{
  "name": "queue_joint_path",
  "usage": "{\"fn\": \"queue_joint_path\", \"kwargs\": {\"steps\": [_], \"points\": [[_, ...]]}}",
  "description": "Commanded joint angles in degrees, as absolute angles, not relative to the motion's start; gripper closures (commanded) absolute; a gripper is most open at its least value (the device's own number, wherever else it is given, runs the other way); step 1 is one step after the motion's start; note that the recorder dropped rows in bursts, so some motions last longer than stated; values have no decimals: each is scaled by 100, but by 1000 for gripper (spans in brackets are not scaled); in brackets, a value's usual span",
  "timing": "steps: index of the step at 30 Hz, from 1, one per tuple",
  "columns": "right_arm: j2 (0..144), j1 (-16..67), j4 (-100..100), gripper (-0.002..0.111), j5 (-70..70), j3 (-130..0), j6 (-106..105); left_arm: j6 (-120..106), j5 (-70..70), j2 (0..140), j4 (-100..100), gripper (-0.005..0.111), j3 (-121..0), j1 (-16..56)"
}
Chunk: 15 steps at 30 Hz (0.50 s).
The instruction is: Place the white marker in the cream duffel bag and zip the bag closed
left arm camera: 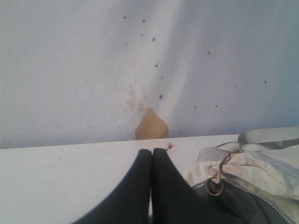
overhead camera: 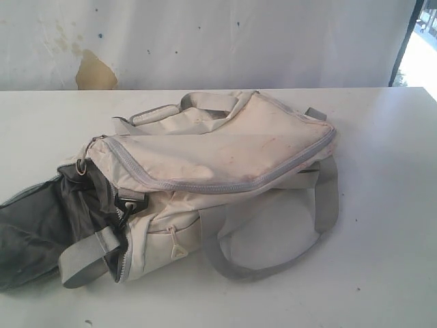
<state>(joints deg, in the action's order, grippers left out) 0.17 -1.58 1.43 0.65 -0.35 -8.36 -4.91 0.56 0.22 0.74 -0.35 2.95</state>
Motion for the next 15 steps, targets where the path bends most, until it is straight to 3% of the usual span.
{"fn": "queue_joint_path", "kwargs": {"steps": [1, 15], "points": [[0, -173, 168, 108, 137, 0, -877, -477, 115, 0, 82, 107, 0, 295], [0, -173, 168, 108, 309, 0, -877, -477, 115, 0, 82, 107, 0, 295]]}}
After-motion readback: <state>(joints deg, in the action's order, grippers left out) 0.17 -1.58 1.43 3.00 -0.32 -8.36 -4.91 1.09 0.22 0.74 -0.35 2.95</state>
